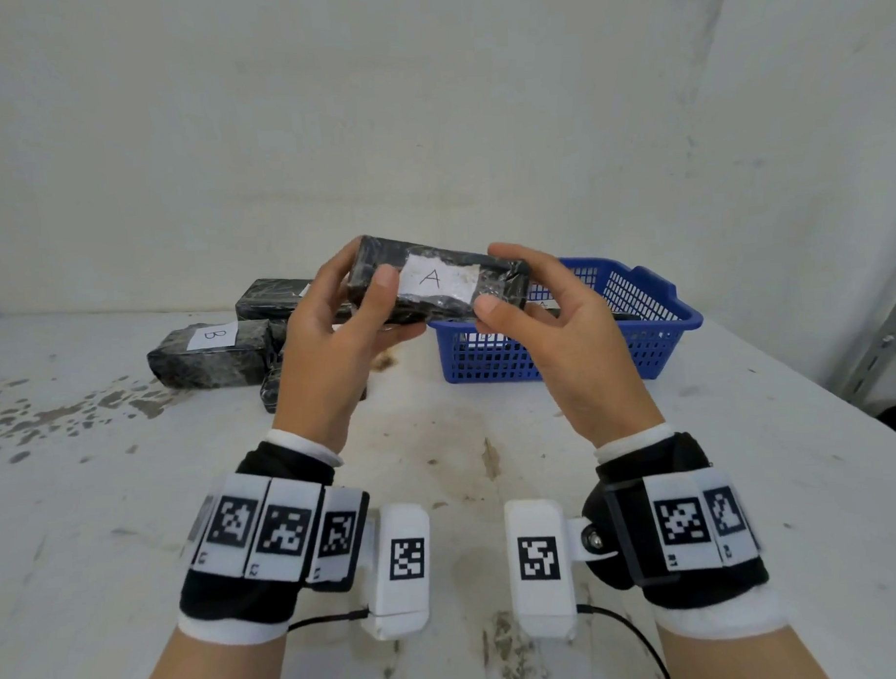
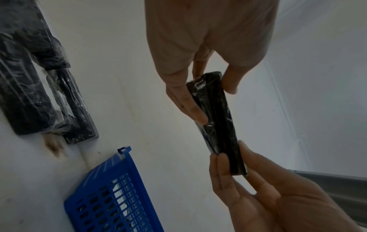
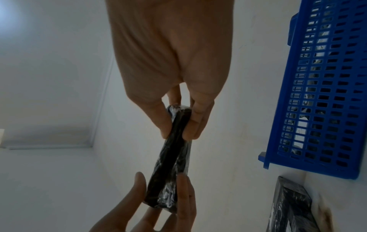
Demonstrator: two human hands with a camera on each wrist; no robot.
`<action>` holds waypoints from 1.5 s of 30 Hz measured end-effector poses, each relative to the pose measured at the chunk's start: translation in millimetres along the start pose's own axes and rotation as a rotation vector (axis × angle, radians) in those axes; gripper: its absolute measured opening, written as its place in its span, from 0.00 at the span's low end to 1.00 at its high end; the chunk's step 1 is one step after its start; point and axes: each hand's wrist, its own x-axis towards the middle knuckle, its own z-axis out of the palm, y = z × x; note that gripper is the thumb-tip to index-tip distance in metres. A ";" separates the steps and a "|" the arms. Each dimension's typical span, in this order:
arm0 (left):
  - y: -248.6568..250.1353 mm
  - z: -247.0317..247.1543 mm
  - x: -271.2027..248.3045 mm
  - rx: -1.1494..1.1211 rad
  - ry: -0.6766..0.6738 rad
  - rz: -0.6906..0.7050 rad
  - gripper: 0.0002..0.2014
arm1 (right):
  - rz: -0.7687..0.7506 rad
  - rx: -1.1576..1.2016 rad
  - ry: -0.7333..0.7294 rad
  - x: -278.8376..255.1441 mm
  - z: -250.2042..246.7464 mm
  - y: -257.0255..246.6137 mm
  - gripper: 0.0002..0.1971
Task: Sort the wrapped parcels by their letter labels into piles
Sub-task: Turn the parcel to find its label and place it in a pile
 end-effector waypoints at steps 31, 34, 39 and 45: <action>-10.4 1.0 -1.2 0.242 0.047 0.098 0.15 | -0.126 -0.084 0.011 0.3 0.6 4.1 0.05; -7.8 -1.1 0.2 0.153 0.029 0.088 0.10 | -0.108 -0.026 -0.008 0.7 2.2 2.9 0.04; -4.2 1.0 -0.7 0.030 0.003 0.021 0.13 | -0.047 0.107 -0.051 1.4 3.3 4.2 0.22; -7.4 1.5 1.1 0.055 -0.013 -0.017 0.09 | -0.027 0.059 -0.060 2.1 3.5 5.1 0.14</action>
